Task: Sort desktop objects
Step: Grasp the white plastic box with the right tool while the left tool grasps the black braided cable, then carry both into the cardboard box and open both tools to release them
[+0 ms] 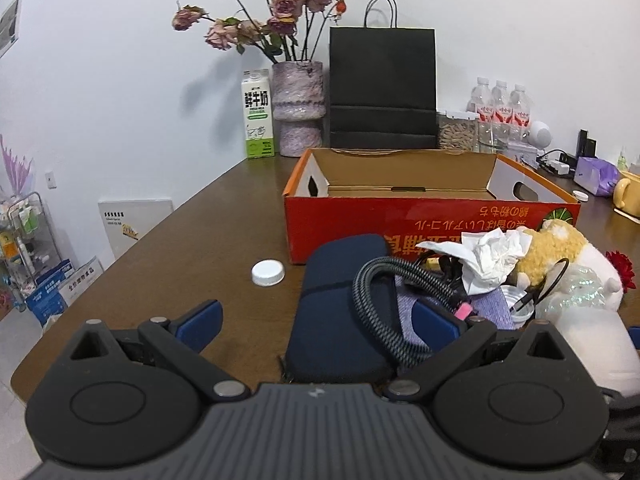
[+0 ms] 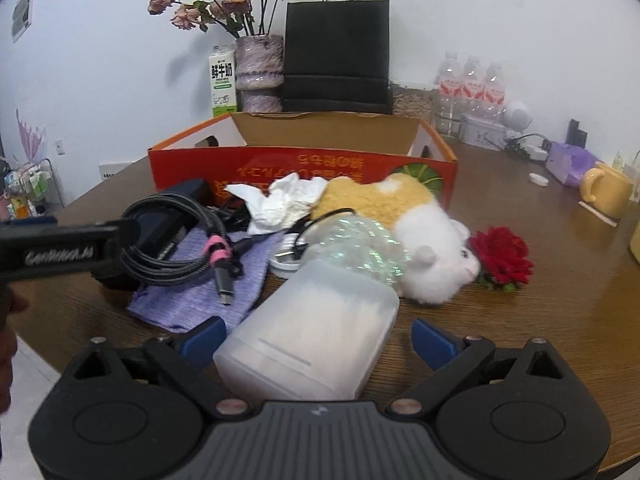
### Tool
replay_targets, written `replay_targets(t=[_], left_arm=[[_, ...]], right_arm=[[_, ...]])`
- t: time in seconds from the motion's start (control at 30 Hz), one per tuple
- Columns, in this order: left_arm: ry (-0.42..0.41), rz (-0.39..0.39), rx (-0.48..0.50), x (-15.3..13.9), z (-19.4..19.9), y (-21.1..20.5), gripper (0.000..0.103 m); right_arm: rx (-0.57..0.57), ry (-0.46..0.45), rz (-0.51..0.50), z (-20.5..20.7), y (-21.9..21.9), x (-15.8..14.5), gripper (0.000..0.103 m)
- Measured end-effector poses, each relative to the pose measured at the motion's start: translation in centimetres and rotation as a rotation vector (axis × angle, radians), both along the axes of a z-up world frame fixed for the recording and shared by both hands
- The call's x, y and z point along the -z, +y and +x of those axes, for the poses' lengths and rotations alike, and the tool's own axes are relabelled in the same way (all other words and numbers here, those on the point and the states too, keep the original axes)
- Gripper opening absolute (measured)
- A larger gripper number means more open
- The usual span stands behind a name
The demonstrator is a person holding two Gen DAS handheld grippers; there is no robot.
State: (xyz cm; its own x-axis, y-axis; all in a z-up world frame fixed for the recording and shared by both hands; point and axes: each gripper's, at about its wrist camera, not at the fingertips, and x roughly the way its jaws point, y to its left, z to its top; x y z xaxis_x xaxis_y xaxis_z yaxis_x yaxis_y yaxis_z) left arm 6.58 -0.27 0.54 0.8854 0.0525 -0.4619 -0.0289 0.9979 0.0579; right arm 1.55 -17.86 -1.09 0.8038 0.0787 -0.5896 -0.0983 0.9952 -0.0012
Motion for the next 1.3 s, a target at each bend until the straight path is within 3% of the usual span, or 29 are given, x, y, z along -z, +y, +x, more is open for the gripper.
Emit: replay_targets(t=[0.13, 0.2, 0.33, 0.43, 0.5, 0.97, 1.3], left_arm=[[0.012, 0.013, 0.017, 0.0, 1.2, -0.5, 0.086], [0.026, 0.014, 0.024, 0.1, 1.8, -0.6, 0.068], [0.047, -0.004, 0.054, 0.3, 2.5, -0.9, 0.055], [0.055, -0.028, 0.095, 0.2, 2.5, -1.0, 0.03], [0.051, -0.034, 0.114, 0.0, 2.2, -1.2, 0.013], [-0.089, -0.084, 0.204, -3.9, -1.1, -1.3, 0.011], [-0.216, -0.06, 0.23, -8.6, 0.7, -2.5, 0.011]], right_arm=[[0.028, -0.013, -0.011, 0.0, -0.9, 0.0, 0.095], [0.04, -0.011, -0.014, 0.3, -1.2, 0.2, 0.095], [0.027, 0.005, 0.001, 1.1, -1.1, 0.8, 0.087], [0.011, 0.02, 0.008, 1.5, -0.8, 1.2, 0.08], [-0.002, 0.013, 0.015, 1.5, -0.8, 1.3, 0.065], [-0.036, -0.159, 0.055, -0.6, -1.6, -2.5, 0.064], [-0.038, -0.283, 0.056, 3.0, -2.3, -7.4, 0.064]])
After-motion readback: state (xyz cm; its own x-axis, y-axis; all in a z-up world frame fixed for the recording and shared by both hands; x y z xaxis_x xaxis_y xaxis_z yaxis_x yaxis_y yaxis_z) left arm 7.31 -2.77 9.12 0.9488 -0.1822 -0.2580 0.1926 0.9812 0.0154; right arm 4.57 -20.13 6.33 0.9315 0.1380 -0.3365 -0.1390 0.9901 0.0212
